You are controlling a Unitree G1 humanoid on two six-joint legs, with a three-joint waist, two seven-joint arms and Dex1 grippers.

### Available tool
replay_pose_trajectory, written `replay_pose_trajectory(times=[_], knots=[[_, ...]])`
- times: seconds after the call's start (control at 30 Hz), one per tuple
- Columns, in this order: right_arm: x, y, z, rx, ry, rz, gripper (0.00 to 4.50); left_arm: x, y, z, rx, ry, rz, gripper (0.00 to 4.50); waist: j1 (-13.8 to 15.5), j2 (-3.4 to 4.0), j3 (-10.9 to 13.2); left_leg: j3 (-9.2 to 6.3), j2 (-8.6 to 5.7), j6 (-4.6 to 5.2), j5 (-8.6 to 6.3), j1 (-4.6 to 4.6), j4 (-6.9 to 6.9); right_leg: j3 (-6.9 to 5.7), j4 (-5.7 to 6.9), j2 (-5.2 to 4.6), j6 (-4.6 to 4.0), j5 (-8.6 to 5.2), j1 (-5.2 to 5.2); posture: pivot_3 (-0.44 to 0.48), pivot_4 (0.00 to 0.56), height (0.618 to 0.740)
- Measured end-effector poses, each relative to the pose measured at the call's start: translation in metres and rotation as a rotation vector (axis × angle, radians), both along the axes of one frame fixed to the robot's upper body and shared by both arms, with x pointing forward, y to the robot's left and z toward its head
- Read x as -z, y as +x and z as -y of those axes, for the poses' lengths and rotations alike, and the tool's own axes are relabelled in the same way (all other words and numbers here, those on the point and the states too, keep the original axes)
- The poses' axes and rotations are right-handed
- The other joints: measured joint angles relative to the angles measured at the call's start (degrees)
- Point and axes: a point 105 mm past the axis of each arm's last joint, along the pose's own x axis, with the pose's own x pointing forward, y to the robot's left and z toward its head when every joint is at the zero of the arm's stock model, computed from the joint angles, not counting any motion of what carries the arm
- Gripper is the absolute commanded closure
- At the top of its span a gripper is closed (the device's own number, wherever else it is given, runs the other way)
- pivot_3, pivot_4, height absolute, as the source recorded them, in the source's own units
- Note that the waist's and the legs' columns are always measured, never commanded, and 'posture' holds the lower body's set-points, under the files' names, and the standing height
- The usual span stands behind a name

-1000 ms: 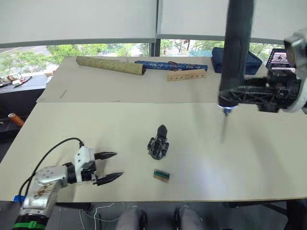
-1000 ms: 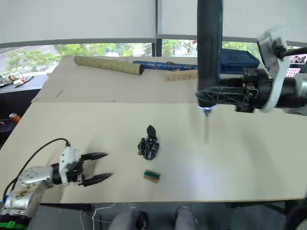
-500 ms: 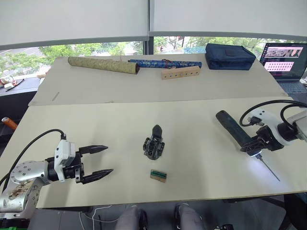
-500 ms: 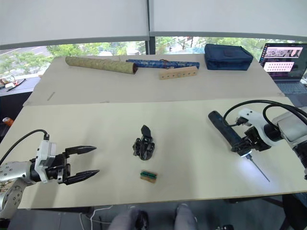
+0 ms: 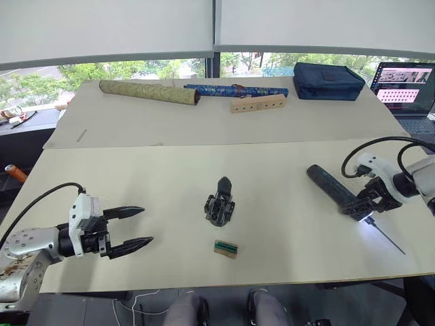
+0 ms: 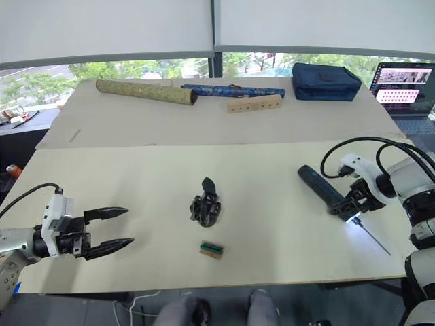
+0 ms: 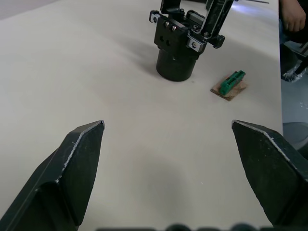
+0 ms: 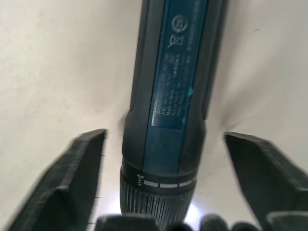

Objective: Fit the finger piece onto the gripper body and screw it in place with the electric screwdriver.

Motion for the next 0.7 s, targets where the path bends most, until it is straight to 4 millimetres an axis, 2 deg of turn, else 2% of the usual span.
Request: replay_pose_trajectory(times=[0.13, 0.23, 0.27, 0.33, 0.4, 0.53, 0.7], knots=[[-0.024, -0.006, 0.008, -0.061, 0.01, 0.093, 0.02, -0.004, 0.0, -0.007, -0.027, 0.034, 0.055, 0.0, 0.18, 0.0, 0.0, -0.01, -0.02, 0.0, 0.0, -0.01, 0.0, 0.01, -0.03, 0.0, 0.01, 0.0, 0.02, 0.0, 0.15, 0.74], [-0.046, -0.018, 0.012, -0.212, -0.022, 0.222, 0.02, -0.011, 0.002, -0.018, -0.071, 0.087, 0.145, 0.0, 0.26, 0.0, 0.0, 0.01, -0.01, 0.0, -0.01, 0.13, -0.02, 0.0, -0.05, 0.0, 0.03, -0.02, 0.13, 0.0, 0.15, 0.74], [-0.05, -0.021, 0.008, -0.312, -0.032, 0.295, 0.02, -0.011, 0.004, -0.024, -0.098, 0.123, 0.173, 0.0, 0.18, -0.01, 0.0, 0.07, -0.01, -0.01, -0.01, 0.32, -0.06, -0.04, -0.1, 0.03, 0.04, -0.03, 0.35, 0.0, 0.15, 0.74], [-0.053, -0.027, -0.015, -0.547, 0.005, 0.465, 0.02, -0.003, 0.01, -0.039, -0.165, 0.219, 0.212, 0.0, 0.05, -0.06, 0.0, 0.27, 0.0, -0.06, -0.03, 0.88, -0.21, -0.05, -0.16, 0.07, 0.1, -0.09, 0.87, 0.0, 0.15, 0.74], [-0.048, -0.038, -0.04, -0.689, 0.104, 0.59, 0.02, 0.006, 0.012, -0.051, -0.199, 0.29, 0.225, 0.0, -0.14, -0.12, 0.02, 0.21, 0.08, -0.1, -0.05, 1.05, -0.33, 0.08, -0.14, 0.05, 0.07, -0.07, 0.88, 0.0, 0.15, 0.74], [-0.028, -0.061, -0.071, -0.796, 0.256, 0.706, 0.02, 0.021, 0.01, -0.066, -0.23, 0.347, 0.218, 0.0, 0.15, -0.13, 0.02, 0.22, 0.08, -0.08, -0.05, 1.14, -0.41, 0.21, -0.03, -0.02, -0.04, 0.0, 0.82, 0.0, 0.15, 0.74], [-0.019, -0.077, -0.1, -0.876, 0.342, 0.773, 0.02, 0.022, 0.01, -0.069, -0.244, 0.351, 0.231, 0.0, 0.25, -0.15, 0.02, 0.19, 0.09, -0.07, -0.06, 1.15, -0.41, 0.23, -0.01, -0.04, -0.08, 0.02, 0.81, 0.0, 0.15, 0.74]])
